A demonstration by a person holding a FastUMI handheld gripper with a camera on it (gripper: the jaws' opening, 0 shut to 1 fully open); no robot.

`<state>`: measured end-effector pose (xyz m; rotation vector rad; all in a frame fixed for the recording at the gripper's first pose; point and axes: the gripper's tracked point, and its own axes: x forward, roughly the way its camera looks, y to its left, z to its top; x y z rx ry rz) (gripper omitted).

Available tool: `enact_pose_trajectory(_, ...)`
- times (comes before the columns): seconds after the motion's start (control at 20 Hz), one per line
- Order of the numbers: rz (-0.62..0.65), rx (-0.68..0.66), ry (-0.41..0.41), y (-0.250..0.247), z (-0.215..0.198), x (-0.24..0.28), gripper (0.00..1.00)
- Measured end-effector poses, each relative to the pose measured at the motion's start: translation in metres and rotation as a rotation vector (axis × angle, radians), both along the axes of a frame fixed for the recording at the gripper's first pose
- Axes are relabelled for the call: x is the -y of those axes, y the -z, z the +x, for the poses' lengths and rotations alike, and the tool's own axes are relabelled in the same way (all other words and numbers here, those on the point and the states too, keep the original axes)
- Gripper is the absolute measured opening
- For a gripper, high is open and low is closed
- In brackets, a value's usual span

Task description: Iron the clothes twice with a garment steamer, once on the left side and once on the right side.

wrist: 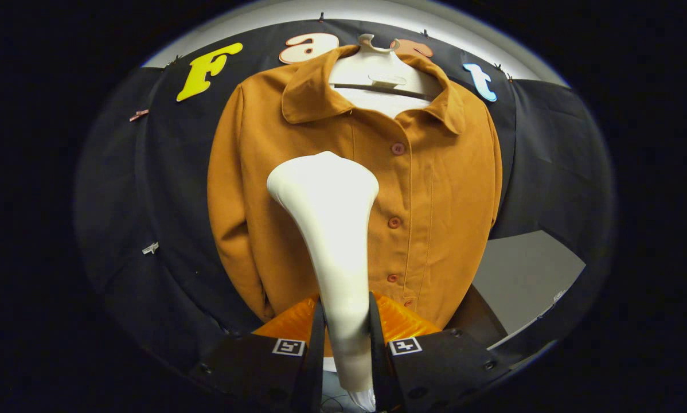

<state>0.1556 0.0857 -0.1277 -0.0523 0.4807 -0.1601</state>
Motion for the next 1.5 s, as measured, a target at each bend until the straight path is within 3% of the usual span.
enact_pose_trajectory(0.6, -0.01, -0.207, 0.043, 0.094, 0.002, 0.005, 0.39)
enact_pose_trajectory(1.5, 0.045, -0.466, 0.047, 0.199, -0.079, 0.016, 0.39)
